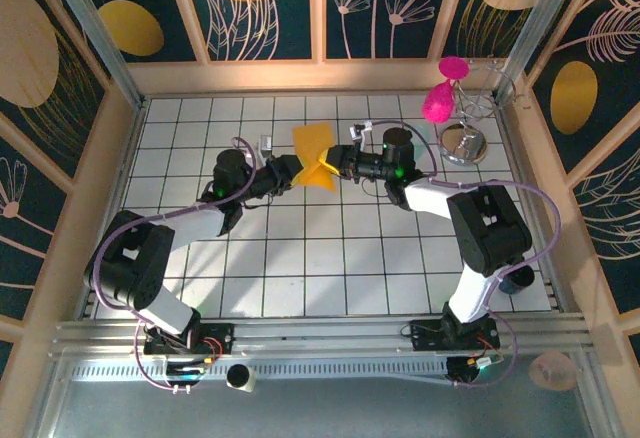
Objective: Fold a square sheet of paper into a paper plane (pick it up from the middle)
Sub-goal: Turn over the paper at the center of the table.
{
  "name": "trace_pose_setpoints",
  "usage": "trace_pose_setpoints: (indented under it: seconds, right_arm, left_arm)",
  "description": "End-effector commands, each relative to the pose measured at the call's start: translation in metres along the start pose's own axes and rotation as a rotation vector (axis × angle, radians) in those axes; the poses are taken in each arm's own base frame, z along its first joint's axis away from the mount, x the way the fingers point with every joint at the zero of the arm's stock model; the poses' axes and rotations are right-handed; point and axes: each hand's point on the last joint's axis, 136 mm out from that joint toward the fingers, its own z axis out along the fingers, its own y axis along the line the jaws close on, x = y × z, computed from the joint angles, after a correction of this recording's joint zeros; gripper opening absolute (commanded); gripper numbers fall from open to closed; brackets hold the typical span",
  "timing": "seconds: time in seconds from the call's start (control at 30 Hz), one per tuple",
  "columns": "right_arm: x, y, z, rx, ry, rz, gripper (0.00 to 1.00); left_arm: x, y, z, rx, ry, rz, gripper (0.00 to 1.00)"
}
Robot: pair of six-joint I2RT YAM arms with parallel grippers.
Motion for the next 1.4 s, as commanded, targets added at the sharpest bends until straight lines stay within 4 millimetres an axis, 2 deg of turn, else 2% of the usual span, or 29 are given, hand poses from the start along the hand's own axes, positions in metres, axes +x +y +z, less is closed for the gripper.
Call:
trace_pose_setpoints:
  seconds: [0.0,0.13,0.2,0.3,0.47,0.57,0.67,0.83,1.07,1.3,1.37]
  right_arm:
    - [-0.002,-0.002,-0.012,0.050,-0.024,-0.032,0.26]
    - [-0.016,-0.023,-0.030,0.200,-0.100,-0.050,0.34]
    - [-0.024,-0.037,-0.042,0.308,-0.146,-0.055,0.35]
    - [-0.036,-0.047,-0.059,0.439,-0.202,-0.090,0.35]
    - [-0.053,-0.055,-0.087,0.619,-0.318,-0.125,0.35]
    - [-0.058,-0.057,-0.102,0.683,-0.391,-0.127,0.35]
    - [-0.060,-0.056,-0.109,0.703,-0.426,-0.126,0.36]
    - [-0.059,-0.061,-0.112,0.726,-0.437,-0.106,0.36]
    - [-0.059,-0.066,-0.122,0.761,-0.473,-0.082,0.36]
    - [-0.058,-0.078,-0.135,0.783,-0.511,-0.022,0.36]
    - [-0.058,-0.079,-0.136,0.778,-0.517,-0.012,0.36]
  left_arm:
    - [0.001,0.013,0.002,-0.044,0.015,0.003,0.18]
    - [0.001,0.031,0.002,-0.137,0.012,0.026,0.12]
    - [0.000,0.042,0.000,-0.201,0.011,0.052,0.10]
    - [-0.006,0.058,-0.006,-0.339,0.003,0.113,0.08]
    - [-0.026,0.085,-0.040,-0.699,-0.025,0.285,0.08]
    - [-0.055,0.075,-0.065,-0.902,-0.084,0.412,0.07]
    - [-0.072,0.070,-0.087,-1.090,-0.117,0.502,0.07]
    - [-0.085,0.068,-0.108,-1.417,-0.131,0.660,0.07]
    - [-0.079,0.084,-0.089,-1.574,-0.093,0.752,0.08]
    - [-0.062,0.108,-0.056,-1.680,0.009,0.847,0.08]
    - [-0.058,0.113,-0.044,-1.663,0.041,0.847,0.09]
